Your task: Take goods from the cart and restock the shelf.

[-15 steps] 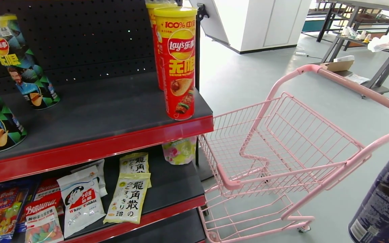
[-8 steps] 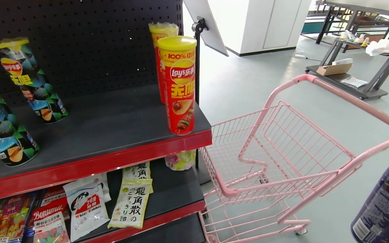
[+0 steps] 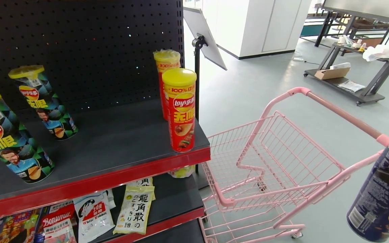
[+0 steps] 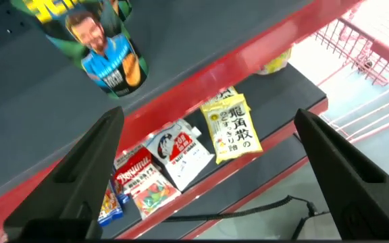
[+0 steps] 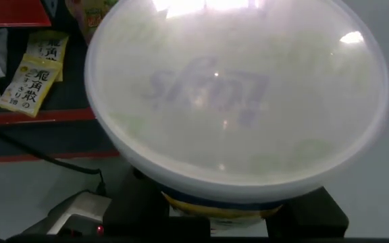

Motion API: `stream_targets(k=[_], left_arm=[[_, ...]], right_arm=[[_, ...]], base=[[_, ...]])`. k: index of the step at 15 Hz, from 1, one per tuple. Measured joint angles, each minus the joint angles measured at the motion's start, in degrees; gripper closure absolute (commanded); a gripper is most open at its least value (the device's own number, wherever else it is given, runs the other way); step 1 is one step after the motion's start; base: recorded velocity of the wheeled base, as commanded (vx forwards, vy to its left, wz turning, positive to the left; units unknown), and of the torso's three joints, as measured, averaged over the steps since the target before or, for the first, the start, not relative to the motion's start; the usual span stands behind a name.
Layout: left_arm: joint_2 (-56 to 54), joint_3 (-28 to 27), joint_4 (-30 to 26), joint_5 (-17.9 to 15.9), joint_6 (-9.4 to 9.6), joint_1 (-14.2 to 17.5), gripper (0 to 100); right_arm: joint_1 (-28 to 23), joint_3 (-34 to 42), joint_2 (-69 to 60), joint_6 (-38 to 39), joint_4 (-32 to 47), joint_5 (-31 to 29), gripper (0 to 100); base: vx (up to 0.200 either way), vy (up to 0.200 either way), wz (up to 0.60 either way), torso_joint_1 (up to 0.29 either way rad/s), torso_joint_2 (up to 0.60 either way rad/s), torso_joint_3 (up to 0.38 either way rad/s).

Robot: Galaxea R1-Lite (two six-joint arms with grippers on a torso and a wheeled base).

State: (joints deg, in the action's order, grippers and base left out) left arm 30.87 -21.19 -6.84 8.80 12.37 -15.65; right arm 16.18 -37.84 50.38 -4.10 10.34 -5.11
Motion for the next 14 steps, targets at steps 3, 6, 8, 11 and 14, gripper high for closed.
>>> stream_targets(k=[3, 6, 8, 11, 14], left_arm=[[1.3, 0.1, 0.3, -0.2, -0.06, 0.0, 0], [1.7, 0.6, 0.3, -0.2, -0.06, 0.0, 0], [1.8, 0.7, 0.6, -0.1, 0.00, 0.0, 0], [2.0, 0.7, 1.1, 0.1, 0.00, 0.1, 0], [2.0, 0.6, 1.2, 0.1, 0.02, 0.1, 0]], right_arm=[[0.0, -0.9, 1.4, -0.5, 0.0, 0.0, 100], [0.0, -0.9, 2.0, -0.9, 0.1, 0.0, 100], [0.0, -0.8, 2.1, -0.9, 0.1, 0.0, 100], [0.0, -0.7, 2.0, -0.9, -0.1, -0.1, 100], [0.0, -0.5, 2.1, -0.9, -0.1, 0.0, 100]], base=[[-0.200, 0.000, 0.00, 0.022, -0.02, -0.017], [-0.133, -0.133, 0.00, 0.008, 0.00, -0.005], [0.000, 0.000, 0.60, -0.015, -0.01, 0.002], [0.000, 0.000, 0.60, 0.009, 0.00, -0.002], [0.000, 0.000, 0.60, 0.001, 0.00, -0.001]])
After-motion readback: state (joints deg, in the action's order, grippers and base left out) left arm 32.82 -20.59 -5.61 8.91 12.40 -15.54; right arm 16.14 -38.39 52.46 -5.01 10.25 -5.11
